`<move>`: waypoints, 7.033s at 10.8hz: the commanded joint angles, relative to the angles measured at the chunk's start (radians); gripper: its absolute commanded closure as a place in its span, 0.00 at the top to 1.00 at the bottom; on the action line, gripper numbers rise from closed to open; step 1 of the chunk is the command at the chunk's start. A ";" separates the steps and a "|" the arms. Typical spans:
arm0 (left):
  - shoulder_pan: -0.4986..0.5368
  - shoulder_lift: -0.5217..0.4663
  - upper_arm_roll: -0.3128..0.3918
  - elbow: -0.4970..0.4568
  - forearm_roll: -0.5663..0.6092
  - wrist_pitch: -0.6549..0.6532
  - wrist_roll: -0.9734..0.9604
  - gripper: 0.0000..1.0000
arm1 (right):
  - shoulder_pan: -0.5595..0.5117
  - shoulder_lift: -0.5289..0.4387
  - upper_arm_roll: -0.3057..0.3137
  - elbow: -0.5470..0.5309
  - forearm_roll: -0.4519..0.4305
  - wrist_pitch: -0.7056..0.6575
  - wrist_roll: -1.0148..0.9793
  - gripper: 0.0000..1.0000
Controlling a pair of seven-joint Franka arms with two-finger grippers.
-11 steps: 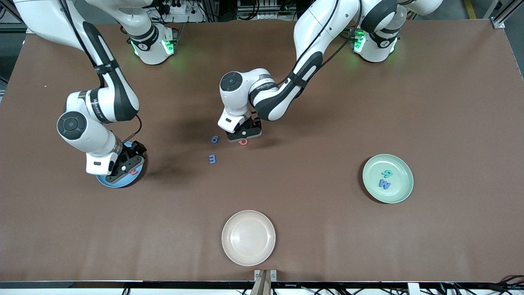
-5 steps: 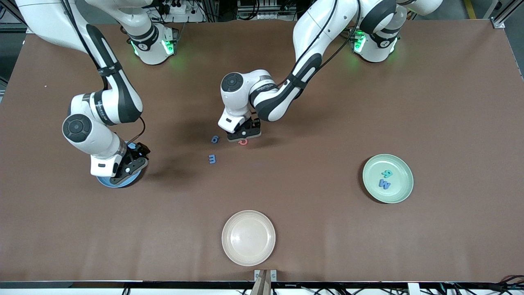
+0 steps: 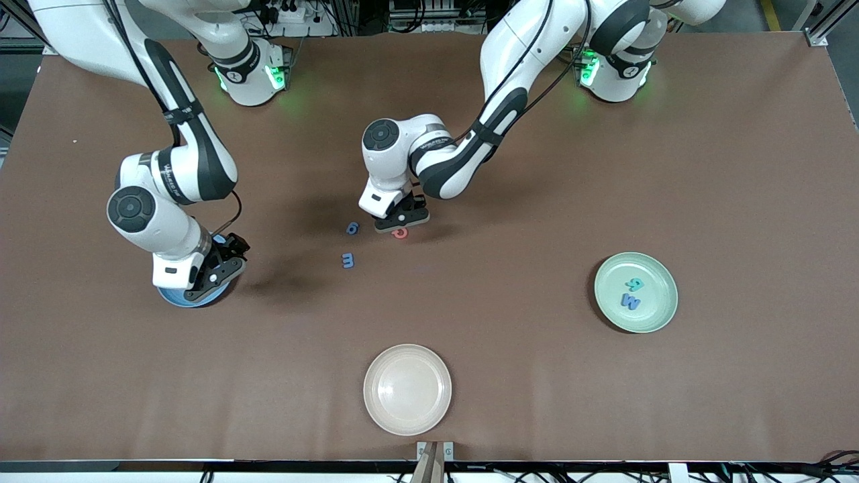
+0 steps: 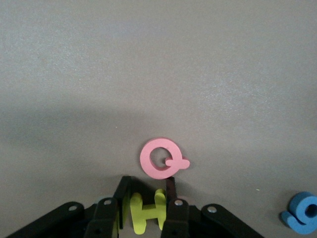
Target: Sort upper and lower case letters into plates
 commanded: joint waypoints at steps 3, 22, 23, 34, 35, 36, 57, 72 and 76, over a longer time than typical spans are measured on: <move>0.005 -0.050 0.010 0.002 -0.017 0.006 -0.029 0.00 | 0.010 0.013 0.000 0.023 0.009 -0.018 0.033 1.00; 0.850 -0.204 -0.008 -0.074 -0.080 -0.258 0.940 0.24 | 0.455 0.041 -0.001 -0.207 0.115 0.257 1.322 1.00; 0.853 -0.199 -0.007 -0.074 -0.080 -0.258 0.939 0.64 | 0.459 0.048 -0.001 -0.204 0.113 0.261 1.340 1.00; 0.701 -0.346 -0.025 -0.056 -0.095 -0.353 0.896 1.00 | 0.510 0.134 -0.041 -0.141 0.057 0.264 1.454 1.00; 0.672 -0.346 -0.025 -0.056 -0.089 -0.353 0.811 1.00 | 0.510 0.134 -0.041 -0.141 0.057 0.264 1.454 1.00; 0.628 -0.339 -0.025 -0.054 -0.089 -0.351 0.745 1.00 | 0.512 0.136 -0.041 -0.141 0.057 0.264 1.454 1.00; 0.176 -0.078 -0.016 0.045 -0.390 -0.058 -0.656 1.00 | 0.132 0.018 -0.110 0.074 0.022 -0.151 0.510 0.00; -0.006 0.017 0.117 0.088 -0.385 -0.020 -0.653 0.97 | -0.120 0.068 -0.103 0.129 0.038 -0.141 -0.149 1.00; -0.014 0.036 0.128 0.090 -0.383 0.002 -0.649 0.91 | -0.062 0.108 -0.104 0.164 0.195 -0.139 -0.137 1.00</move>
